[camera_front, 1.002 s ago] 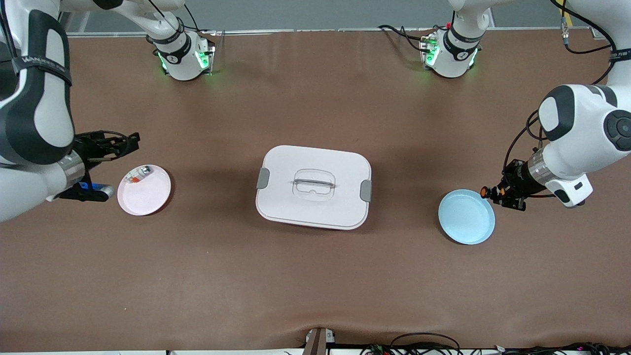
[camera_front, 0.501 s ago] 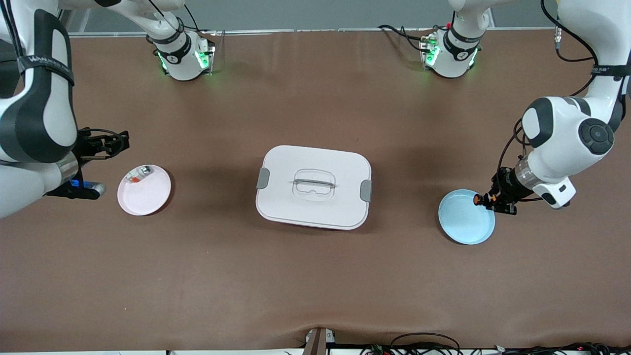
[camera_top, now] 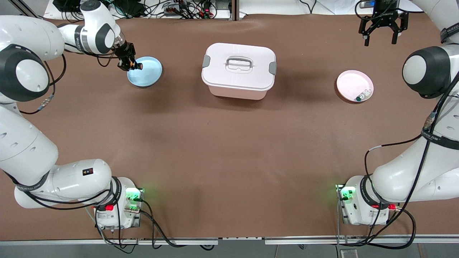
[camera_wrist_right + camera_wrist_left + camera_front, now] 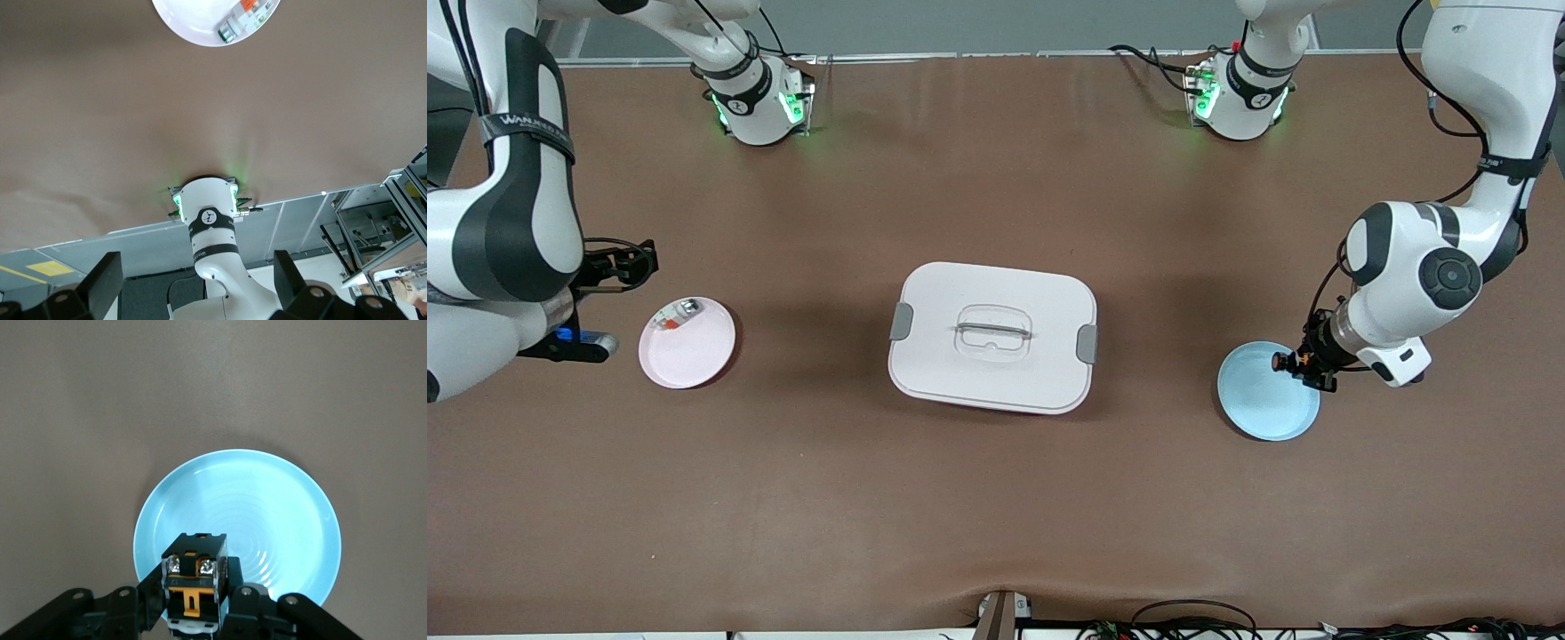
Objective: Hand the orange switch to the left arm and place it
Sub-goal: 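Carry the switch with the left gripper over the light-blue plate, then lower the switch onto the blue plate and open the left gripper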
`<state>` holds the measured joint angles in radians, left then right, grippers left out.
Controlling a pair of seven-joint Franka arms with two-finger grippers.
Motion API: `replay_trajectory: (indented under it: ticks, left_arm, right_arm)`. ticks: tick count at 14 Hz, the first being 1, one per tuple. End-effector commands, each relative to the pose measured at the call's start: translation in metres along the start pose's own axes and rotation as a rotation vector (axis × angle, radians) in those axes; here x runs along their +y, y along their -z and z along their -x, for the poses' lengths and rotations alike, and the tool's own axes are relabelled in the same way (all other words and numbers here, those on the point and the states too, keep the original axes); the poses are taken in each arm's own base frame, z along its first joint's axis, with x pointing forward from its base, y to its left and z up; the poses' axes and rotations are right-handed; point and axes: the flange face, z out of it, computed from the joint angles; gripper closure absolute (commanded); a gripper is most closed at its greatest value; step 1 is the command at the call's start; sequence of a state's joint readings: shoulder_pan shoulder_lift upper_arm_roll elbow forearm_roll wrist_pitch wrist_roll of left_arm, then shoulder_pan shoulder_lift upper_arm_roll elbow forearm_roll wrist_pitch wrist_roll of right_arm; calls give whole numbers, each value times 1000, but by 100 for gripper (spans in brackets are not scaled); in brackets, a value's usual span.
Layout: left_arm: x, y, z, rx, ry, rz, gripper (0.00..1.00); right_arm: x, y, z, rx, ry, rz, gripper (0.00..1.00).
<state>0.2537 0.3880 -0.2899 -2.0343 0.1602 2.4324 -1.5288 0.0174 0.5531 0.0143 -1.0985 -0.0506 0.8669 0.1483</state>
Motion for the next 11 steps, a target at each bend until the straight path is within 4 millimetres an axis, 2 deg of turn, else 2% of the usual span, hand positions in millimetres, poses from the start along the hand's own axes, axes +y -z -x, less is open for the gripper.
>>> replay_trajectory:
  ticks: [1, 4, 7, 11]
  left_arm:
    - [7, -7, 1, 17, 38, 13, 100]
    - [9, -21, 6, 21, 43, -3, 100]
    - [19, -33, 7, 51, 36, -1, 100]
    - [27, -46, 8, 51, 23, -5, 100]
  right_arm:
    - [7, 19, 15, 63, -9, 5, 0]
    - [-9, 34, 27, 130, -7, 31, 0]
    - [-23, 46, 27, 225, 5, 36, 0]
    - [-17, 47, 30, 218, 15, 17, 0]
